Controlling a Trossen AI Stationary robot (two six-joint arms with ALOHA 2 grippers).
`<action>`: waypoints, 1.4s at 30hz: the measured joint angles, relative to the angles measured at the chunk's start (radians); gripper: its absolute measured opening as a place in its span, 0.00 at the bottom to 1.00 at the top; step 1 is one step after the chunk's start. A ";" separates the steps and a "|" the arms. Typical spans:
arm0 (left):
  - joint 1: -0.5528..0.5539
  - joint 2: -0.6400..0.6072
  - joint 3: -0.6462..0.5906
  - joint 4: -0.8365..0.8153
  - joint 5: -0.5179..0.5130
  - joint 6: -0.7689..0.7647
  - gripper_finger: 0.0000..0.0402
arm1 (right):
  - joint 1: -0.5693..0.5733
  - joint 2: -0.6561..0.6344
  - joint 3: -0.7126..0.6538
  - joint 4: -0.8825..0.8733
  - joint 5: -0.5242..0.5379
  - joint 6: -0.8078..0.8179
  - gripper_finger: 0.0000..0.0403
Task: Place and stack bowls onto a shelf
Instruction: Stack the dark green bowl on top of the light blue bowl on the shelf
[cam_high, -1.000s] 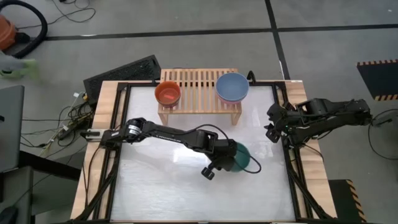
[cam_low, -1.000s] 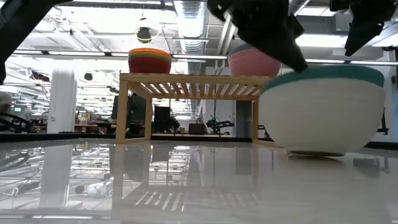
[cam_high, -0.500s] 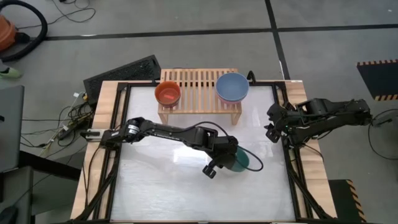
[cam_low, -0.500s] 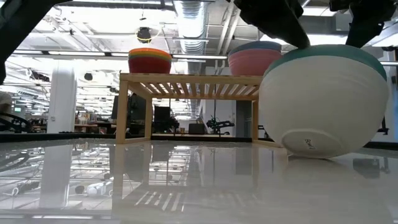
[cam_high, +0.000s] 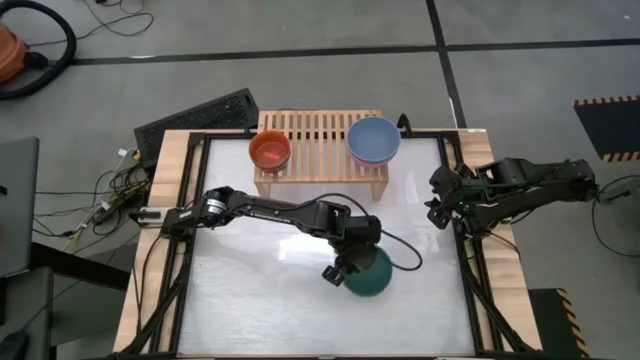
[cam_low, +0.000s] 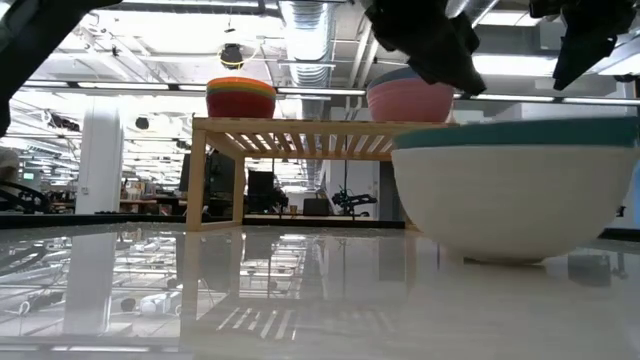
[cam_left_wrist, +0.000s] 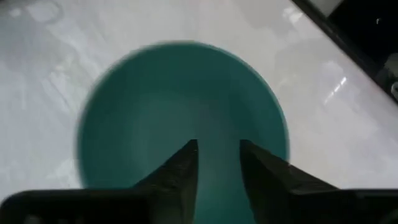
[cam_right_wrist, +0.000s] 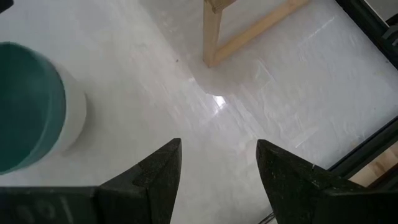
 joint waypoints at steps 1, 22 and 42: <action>0.000 0.000 0.000 0.015 0.001 -0.018 0.30 | 0.000 0.000 0.000 0.000 0.000 0.000 0.58; -0.118 0.057 -0.008 0.212 -0.138 -0.293 0.43 | -0.001 0.000 0.000 0.007 -0.001 0.039 0.58; -0.237 0.067 -0.006 0.324 -0.658 -0.709 0.43 | 0.000 0.000 0.000 0.004 -0.002 -0.011 0.58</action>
